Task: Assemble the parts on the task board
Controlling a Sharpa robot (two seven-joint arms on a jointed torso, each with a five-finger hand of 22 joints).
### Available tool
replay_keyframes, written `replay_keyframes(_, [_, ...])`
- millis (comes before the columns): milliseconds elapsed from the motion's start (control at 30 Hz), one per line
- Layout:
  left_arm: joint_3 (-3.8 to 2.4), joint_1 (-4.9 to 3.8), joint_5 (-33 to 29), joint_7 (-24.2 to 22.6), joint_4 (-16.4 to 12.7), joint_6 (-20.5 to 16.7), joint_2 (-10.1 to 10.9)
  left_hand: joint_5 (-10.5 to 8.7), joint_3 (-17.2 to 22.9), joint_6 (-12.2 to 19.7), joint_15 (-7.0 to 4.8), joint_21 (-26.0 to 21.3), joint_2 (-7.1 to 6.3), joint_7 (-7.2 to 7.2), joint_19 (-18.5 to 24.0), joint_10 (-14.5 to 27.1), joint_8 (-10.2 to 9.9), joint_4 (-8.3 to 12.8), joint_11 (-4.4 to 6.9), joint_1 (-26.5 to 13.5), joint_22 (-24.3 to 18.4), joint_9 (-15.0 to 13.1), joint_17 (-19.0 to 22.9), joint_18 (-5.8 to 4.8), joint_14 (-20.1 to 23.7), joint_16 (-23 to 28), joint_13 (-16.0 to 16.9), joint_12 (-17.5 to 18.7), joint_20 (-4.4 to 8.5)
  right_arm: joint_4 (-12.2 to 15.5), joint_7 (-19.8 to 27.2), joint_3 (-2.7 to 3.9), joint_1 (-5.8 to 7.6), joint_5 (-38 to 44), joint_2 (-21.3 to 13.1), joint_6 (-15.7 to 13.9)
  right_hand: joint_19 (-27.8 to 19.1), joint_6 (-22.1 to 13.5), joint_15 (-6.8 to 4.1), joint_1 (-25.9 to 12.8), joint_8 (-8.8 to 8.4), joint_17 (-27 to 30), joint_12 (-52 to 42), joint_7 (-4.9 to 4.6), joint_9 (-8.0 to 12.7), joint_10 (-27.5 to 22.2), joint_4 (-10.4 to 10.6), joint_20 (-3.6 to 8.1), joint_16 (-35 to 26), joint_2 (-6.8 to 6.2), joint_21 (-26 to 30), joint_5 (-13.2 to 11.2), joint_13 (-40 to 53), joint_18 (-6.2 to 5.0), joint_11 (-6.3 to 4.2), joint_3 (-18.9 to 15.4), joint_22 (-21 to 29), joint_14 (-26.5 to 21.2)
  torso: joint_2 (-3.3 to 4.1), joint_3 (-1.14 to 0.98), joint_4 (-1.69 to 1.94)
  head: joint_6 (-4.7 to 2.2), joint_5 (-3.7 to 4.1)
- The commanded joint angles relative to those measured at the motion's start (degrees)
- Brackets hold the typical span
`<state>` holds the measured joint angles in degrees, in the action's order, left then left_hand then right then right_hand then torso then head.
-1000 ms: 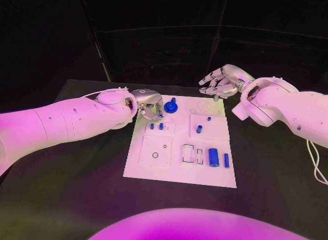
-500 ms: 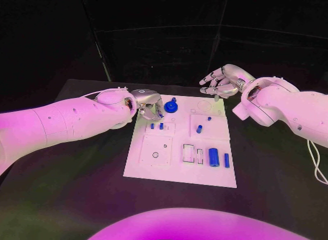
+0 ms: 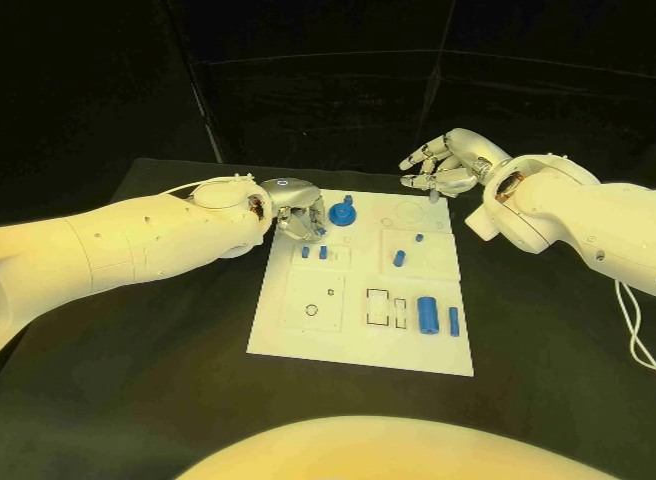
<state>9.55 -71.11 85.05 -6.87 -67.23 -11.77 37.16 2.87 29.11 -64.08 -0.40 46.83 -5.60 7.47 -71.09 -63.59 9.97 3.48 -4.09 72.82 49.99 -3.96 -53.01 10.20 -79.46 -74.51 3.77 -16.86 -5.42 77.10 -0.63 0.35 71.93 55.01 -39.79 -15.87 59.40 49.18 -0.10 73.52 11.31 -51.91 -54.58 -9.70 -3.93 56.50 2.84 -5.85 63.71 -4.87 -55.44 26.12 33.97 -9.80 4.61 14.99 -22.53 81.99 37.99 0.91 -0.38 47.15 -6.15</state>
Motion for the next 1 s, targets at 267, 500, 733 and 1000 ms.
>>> replay_keyframes(267, [0.03, -0.01, -0.5, -0.2, 0.1, 1.0, 0.2, -0.04, 0.7, -0.3, 0.03, 0.5, -0.11, 0.07, -0.5, -0.4, -0.4, 0.2, 0.0, 0.7, 0.2, -0.1, 0.2, -0.86, -0.5, -0.3, 0.1, 0.3, -0.15, 0.1, 0.6, 0.04, 0.1, -0.1, -0.1, -0.3, 0.3, 0.0, -0.09, 0.5, 0.23, -0.1, -0.3, 0.02, -0.1, -0.2, 0.3, -0.11, -0.2, -0.05, 0.2, 0.2, -0.1, -0.77, -0.21, -0.1, 0.1, -0.1, 0.01, -0.01, 0.0, -0.04, 0.04])
replay_keyframes(500, [0.03, -0.01, -0.5, 0.0, 0.1, 1.5, 0.2, -0.04, 0.8, -0.4, 0.03, 0.5, -0.09, 0.06, -0.5, -0.4, -0.4, 0.2, 0.01, 0.8, 0.2, -0.1, 0.3, -0.86, -0.5, -0.3, 0.1, 0.3, -0.15, 0.1, 0.6, 0.04, 0.1, -0.1, -0.1, -0.3, 0.4, 0.1, -0.1, 0.6, 0.27, -0.1, -0.4, 0.03, -0.1, -0.2, 0.3, -0.1, -0.2, -0.06, 0.2, 0.2, -0.1, -0.77, -0.22, 0.0, 0.1, -0.1, 0.01, 0.0, 0.01, -0.03, 0.05])
replay_keyframes(733, [0.03, -0.01, -0.5, 0.1, 0.1, 1.6, 0.3, -0.04, 0.9, -0.4, 0.02, 0.6, -0.07, 0.05, -0.5, -0.4, -0.4, 0.2, 0.01, 0.9, 0.3, -0.1, 0.4, -0.87, -0.4, -0.3, 0.1, 0.3, -0.15, 0.1, 0.6, 0.04, 0.1, -0.1, -0.1, -0.3, 0.4, 0.1, -0.1, 0.6, 0.27, -0.1, -0.4, 0.03, -0.1, -0.2, 0.3, -0.1, -0.2, -0.06, 0.2, 0.2, -0.1, -0.77, -0.22, 0.0, 0.1, -0.1, 0.0, -0.01, 0.0, -0.04, 0.08])
replay_keyframes(1000, [0.03, -0.01, -0.5, 0.3, 0.1, 1.9, 0.4, -0.04, 0.9, -0.4, 0.02, 0.6, -0.07, 0.05, -0.5, -0.4, -0.4, 0.2, 0.01, 0.9, 0.3, -0.1, 0.4, -0.87, -0.4, -0.3, 0.1, 0.3, -0.15, 0.1, 0.6, 0.04, 0.1, -0.1, -0.2, -0.3, 0.4, 0.1, -0.1, 0.6, 0.27, -0.1, -0.4, 0.03, -0.1, -0.2, 0.3, -0.1, -0.2, -0.06, 0.2, 0.2, -0.1, -0.77, -0.22, 0.0, 0.1, -0.1, 0.02, -0.01, 0.01, -0.07, 0.06])
